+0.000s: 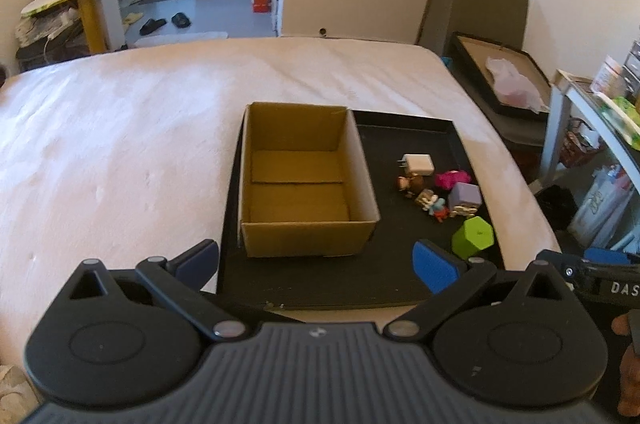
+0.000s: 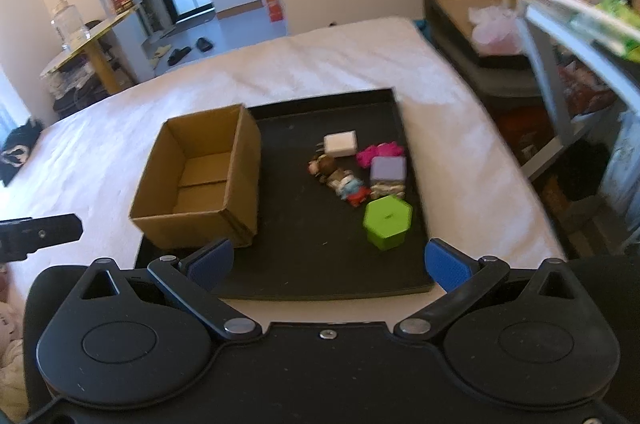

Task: Organize rigid objects
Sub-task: 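Move the left tool to the box wall while the right tool approaches the green hexagon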

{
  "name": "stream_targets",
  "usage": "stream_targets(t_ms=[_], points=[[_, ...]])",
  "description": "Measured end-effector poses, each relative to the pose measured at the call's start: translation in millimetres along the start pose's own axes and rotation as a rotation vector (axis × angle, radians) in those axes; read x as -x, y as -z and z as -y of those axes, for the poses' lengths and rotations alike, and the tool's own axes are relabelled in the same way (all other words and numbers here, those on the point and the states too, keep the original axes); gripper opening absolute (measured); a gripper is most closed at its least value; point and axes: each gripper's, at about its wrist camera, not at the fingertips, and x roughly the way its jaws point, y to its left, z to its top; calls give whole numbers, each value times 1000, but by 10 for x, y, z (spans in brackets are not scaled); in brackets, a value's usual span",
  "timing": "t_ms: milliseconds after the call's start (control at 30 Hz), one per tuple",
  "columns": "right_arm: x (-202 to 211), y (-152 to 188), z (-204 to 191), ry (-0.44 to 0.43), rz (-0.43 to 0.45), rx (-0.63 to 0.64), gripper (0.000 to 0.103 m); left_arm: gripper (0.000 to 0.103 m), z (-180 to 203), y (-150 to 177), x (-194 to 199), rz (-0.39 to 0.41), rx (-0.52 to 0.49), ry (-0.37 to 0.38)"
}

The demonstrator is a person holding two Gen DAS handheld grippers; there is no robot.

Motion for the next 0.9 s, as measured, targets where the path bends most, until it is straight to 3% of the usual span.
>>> stream_targets(t_ms=[233, 500, 567, 900], points=[[-240, -25, 51, 13, -38, -12, 103, 102, -159, -30, -187, -17, 38, -16], [-441, -120, 102, 46, -19, -30, 100, 100, -319, -111, -356, -11, 106, -26], [-539, -147, 115, 56, -18, -32, 95, 100, -340, -138, -413, -18, 103, -35], [-935, -217, 279, 91, -39, -79, 88, 98, -403, -284, -695, -49, 64, -40]])
